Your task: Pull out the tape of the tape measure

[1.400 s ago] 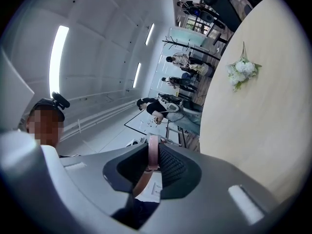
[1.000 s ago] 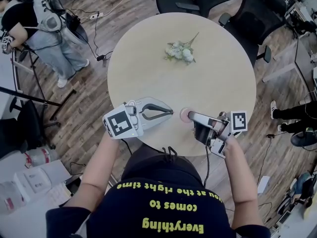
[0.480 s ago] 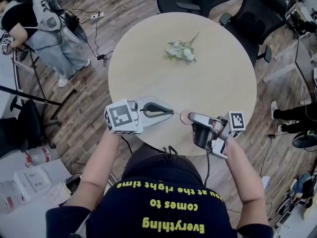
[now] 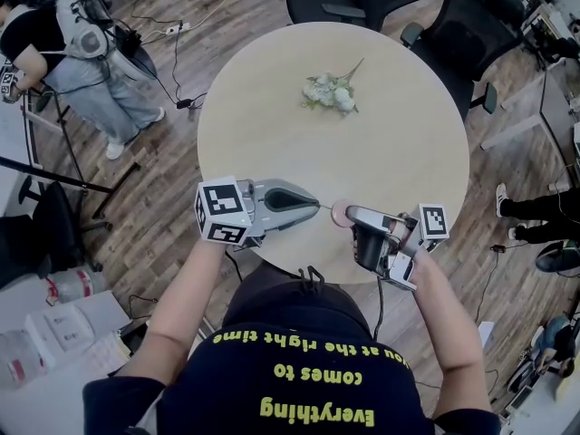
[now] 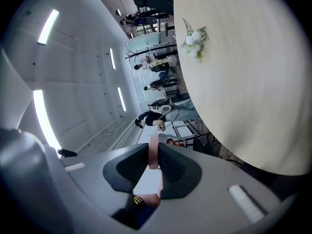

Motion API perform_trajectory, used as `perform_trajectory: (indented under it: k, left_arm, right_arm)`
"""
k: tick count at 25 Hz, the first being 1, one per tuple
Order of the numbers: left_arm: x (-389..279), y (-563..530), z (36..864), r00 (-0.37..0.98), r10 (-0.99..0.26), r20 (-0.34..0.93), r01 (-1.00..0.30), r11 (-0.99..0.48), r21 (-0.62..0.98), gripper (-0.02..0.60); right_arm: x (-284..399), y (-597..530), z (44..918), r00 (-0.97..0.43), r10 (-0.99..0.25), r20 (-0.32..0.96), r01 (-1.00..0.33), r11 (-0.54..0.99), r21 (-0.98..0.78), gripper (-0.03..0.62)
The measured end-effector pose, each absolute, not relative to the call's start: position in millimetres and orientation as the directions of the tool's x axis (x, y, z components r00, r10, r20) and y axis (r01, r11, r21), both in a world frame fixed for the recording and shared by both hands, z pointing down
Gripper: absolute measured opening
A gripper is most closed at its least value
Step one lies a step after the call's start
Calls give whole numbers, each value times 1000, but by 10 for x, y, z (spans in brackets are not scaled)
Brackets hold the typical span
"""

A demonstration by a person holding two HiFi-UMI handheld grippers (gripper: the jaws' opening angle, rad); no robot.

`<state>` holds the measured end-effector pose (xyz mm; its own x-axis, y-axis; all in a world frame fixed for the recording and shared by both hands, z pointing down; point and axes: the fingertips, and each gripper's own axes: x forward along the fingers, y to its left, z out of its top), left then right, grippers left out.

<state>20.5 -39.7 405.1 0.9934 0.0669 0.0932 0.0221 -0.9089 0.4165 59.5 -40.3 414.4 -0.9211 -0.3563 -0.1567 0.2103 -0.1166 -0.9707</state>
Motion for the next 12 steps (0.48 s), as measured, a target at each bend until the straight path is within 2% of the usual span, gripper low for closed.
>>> perform_trajectory:
  k: [12]
  left_arm:
    - [195, -416, 4163, 992, 115, 56, 58, -797, 601, 6]
  right_arm:
    - [624, -341, 4299, -872, -455, -181, 313, -234, -921, 81]
